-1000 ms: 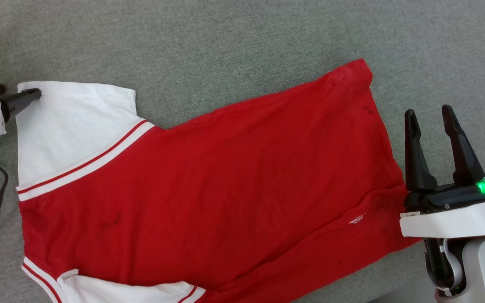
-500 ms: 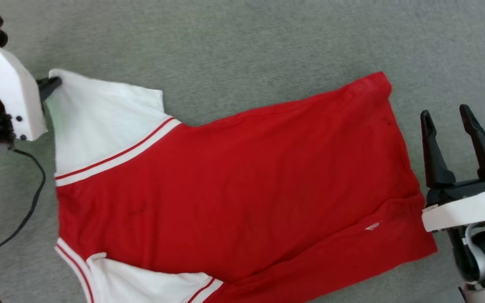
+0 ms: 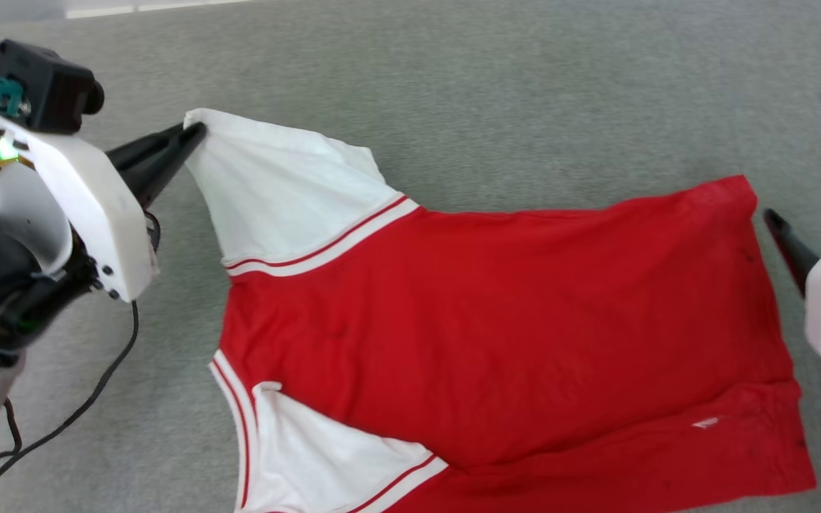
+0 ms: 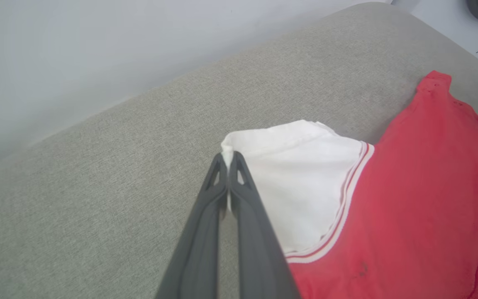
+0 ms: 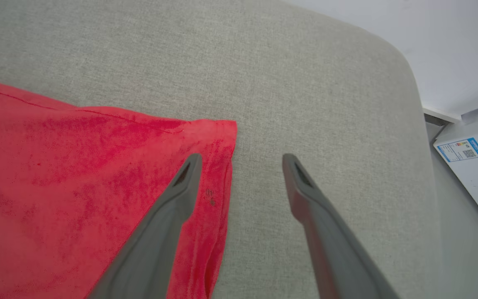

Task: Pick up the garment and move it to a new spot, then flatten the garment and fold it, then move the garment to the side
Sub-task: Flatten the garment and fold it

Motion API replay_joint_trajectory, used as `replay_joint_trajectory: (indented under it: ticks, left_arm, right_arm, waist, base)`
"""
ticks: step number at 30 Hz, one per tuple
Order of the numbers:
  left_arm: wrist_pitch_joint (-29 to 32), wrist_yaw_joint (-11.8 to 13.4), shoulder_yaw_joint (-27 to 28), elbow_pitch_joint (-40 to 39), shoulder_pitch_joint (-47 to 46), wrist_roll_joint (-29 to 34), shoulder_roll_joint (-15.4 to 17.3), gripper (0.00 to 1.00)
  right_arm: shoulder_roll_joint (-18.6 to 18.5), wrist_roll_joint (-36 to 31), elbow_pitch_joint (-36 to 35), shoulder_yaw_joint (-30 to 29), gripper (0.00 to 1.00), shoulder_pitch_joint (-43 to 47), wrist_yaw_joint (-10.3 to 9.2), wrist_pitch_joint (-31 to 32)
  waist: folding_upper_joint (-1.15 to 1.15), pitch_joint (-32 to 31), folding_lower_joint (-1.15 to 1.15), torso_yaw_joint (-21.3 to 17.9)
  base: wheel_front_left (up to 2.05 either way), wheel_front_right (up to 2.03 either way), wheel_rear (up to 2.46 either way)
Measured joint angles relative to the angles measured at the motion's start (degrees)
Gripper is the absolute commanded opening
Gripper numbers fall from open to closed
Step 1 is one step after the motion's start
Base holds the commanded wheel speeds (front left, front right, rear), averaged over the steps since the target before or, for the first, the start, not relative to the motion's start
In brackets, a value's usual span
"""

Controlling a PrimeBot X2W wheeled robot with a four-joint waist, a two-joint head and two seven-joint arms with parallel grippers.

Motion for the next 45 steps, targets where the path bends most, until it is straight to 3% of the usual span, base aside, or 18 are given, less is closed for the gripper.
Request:
replay_joint_trajectory:
  ticks: [5, 10, 14, 25, 26, 27, 28, 36, 45]
  left_arm:
    - [-3.0, 0.0, -0.2, -6.0, 3.5, 0.3, 0.2, 0.00]
    - [-4.8, 0.7, -1.3, -11.1, 4.9, 1.9, -0.9, 0.00]
    - [-5.8, 1.1, -2.7, -13.7, 5.5, 3.3, -2.5, 0.00]
    - [-6.3, 2.2, -4.7, -15.9, 6.7, 4.0, -4.9, 0.00]
    - [-6.3, 2.4, -4.8, -15.9, 6.9, 3.6, -5.2, 0.00]
    - [-6.4, 2.4, -4.8, -15.8, 7.0, 3.7, -5.3, 0.00]
    - [-6.6, 2.5, -4.8, -15.5, 7.0, 3.8, -5.2, 0.00]
    - [-8.8, 3.5, -4.2, -13.1, 9.8, 2.7, -5.5, 0.00]
    - [-11.5, 6.0, -2.8, -12.5, 15.9, 1.8, -4.3, 0.00]
  right_arm:
    - [-2.6, 2.3, 0.1, 0.0, 1.00, -5.7, 0.01, 16.0]
    - [-4.3, 5.1, 3.9, 0.5, 1.00, -8.7, 0.02, 24.1]
    - [-6.0, 4.9, 7.6, 1.0, 1.00, -9.2, 0.01, 25.8]
    - [-6.2, 5.2, 11.9, 3.2, 1.00, -8.5, -0.11, 24.0]
    - [-6.4, 5.5, 12.1, 3.3, 0.71, -8.5, -0.10, 23.5]
    - [-6.5, 5.6, 12.4, 3.3, 0.27, -8.5, -0.10, 22.8]
    - [-6.5, 5.6, 12.8, 3.3, 0.00, -8.5, -0.10, 22.0]
    - [-4.0, 6.9, 16.2, 1.3, 0.00, -7.6, -0.01, 15.8]
    - [-4.2, 10.0, 10.5, -1.1, 0.00, -0.2, 0.01, 9.5]
  waist:
    - [0.00, -0.1, 0.00, 3.7]
    - [0.00, 1.2, 0.00, 7.0]
    - [0.00, 2.7, 0.00, 9.1]
    - [0.00, 5.3, -0.02, 12.3]
    - [0.00, 5.4, -0.02, 12.4]
    - [0.00, 5.5, -0.02, 12.4]
    - [0.00, 5.5, -0.02, 12.5]
    - [0.00, 2.0, 0.00, 11.6]
    - [0.00, -5.6, 0.00, 9.8]
  base:
    - [0.00, 0.00, 0.00]
    - [0.00, 0.00, 0.00]
    - [0.00, 0.00, 0.00]
    - [0.00, 0.00, 0.00]
    - [0.00, 0.00, 0.00]
    - [0.00, 0.00, 0.00]
    - [0.00, 0.00, 0.00]
    - [0.00, 0.00, 0.00]
    - [0.00, 0.00, 0.00]
